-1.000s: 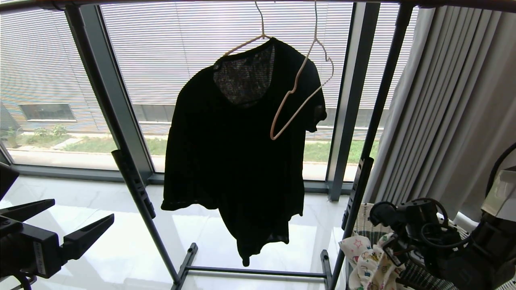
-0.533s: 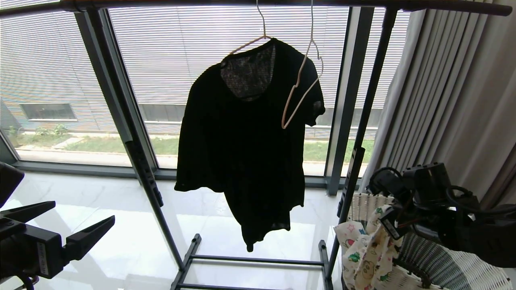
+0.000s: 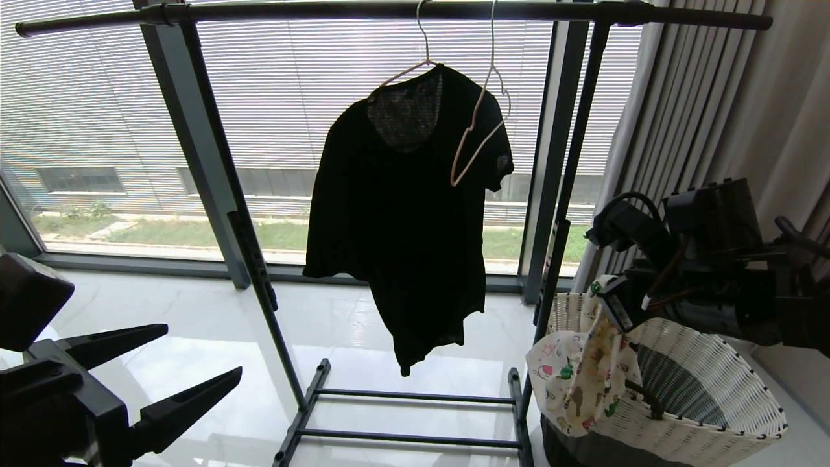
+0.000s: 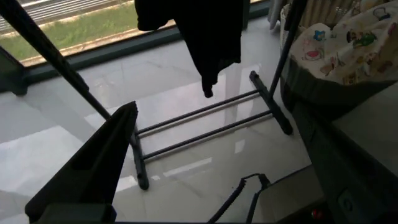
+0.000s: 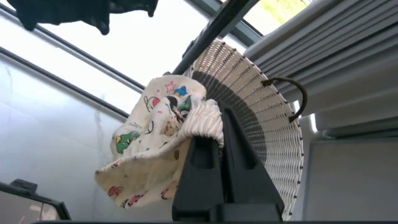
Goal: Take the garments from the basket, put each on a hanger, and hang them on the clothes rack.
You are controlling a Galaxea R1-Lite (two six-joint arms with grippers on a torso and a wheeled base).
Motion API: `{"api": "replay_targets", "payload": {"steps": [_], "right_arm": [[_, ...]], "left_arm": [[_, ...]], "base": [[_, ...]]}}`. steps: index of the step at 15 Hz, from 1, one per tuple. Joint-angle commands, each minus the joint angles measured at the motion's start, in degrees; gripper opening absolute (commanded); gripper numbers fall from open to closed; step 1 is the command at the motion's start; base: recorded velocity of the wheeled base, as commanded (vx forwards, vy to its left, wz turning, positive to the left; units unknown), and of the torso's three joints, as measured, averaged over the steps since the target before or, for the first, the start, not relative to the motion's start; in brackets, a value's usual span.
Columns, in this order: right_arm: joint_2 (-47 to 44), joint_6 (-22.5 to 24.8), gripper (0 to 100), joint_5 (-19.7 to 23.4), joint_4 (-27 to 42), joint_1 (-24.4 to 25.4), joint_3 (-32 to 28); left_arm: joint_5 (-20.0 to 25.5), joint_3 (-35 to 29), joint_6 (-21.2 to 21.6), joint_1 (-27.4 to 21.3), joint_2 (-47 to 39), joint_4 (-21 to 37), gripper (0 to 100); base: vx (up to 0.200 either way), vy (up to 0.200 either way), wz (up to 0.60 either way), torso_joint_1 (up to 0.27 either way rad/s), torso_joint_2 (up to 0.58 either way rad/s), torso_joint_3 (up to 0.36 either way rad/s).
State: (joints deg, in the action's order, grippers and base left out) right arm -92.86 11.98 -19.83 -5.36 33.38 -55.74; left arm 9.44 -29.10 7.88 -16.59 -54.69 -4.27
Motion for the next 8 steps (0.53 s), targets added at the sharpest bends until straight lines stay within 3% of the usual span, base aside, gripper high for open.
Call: {"api": "replay_targets", "payload": {"steps": [1,2,4,6,8], "right_arm": [[1.89,-0.56,0,0.32,0.88,1.95,-2.62],[3.12,-2.49,0,1.46,3.52,4.77,-6.23],[4.35,-3.46,0,1.46,5.63,7.05,-8.78],[4.79,-3.99,0,1.46,5.8,8.55,-9.57],[5.32,-5.22,0,1.46,5.8,9.69,-9.57]], "left_arm": [[0.41,-2.01,-3.92,-8.02,-3.06,-0.13,100],[0.41,-8.08,-14.64,-15.75,-9.12,-0.3,100],[0.41,-13.35,-21.32,-20.23,-17.56,-6.37,100],[0.23,-14.23,-23.61,-23.75,-25.21,-17.62,100],[0.23,-14.58,-23.52,-25.6,-30.13,-19.73,100]], "base": [[0.0,0.0,0.0,0.0,0.0,0.0],[0.0,0.0,0.0,0.0,0.0,0.0],[0.0,0.0,0.0,0.0,0.0,0.0],[0.0,0.0,0.0,0.0,0.0,0.0],[0.0,0.0,0.0,0.0,0.0,0.0]]}}
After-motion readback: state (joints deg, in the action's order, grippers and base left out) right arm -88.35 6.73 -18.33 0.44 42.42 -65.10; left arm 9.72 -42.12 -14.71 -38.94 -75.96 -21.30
